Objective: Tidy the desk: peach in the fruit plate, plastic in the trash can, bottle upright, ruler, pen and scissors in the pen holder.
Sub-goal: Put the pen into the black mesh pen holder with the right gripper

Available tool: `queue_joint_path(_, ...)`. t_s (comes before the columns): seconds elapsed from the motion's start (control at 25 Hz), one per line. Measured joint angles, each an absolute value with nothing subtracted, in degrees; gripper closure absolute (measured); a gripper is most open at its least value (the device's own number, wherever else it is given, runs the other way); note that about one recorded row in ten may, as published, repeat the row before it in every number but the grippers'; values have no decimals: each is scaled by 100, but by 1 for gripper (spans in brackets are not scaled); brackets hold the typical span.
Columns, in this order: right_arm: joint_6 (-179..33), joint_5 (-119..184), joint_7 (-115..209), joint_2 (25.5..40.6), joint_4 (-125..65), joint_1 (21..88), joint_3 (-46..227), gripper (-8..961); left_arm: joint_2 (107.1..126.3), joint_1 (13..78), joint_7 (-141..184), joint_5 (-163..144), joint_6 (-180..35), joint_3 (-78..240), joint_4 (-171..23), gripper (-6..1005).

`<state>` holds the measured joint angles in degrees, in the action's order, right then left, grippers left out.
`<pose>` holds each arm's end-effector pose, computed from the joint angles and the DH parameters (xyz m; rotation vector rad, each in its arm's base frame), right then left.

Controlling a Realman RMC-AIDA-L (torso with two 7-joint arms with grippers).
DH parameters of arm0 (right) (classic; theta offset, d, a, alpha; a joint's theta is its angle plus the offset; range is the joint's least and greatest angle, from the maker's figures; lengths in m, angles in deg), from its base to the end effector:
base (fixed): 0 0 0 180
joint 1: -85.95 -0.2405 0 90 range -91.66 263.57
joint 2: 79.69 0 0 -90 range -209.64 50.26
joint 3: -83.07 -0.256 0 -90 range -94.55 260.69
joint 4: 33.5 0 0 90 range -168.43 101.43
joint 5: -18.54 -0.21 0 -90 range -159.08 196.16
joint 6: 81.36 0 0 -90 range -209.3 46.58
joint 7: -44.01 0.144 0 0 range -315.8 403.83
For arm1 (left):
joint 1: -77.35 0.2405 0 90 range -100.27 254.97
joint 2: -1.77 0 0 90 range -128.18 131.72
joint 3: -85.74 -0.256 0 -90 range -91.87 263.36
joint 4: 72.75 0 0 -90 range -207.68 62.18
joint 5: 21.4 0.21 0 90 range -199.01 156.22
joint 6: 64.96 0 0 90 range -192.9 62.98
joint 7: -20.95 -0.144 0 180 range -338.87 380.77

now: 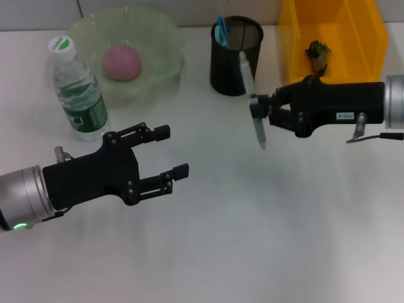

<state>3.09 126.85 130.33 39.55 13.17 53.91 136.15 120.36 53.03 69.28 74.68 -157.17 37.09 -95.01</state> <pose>0.2157 0.3559 -0.0013 -2.7899 0.4766 0.6279 -0.2737 0.2796 -0.0329 -2.6346 -0.2562 -0.9558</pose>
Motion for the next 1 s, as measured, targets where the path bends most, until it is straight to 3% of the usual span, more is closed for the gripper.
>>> queue_joint_path(0.44,249,11136,11087,3943,501,5626,13367,821,12042,5264,6666,7051,-15608,3724,-9289,247)
queue_joint_path(1.0,-341,9127,8803,3980,-1179,5258,13402,816,12041,5291,6632,6966,-15417,3937,-9070,247)
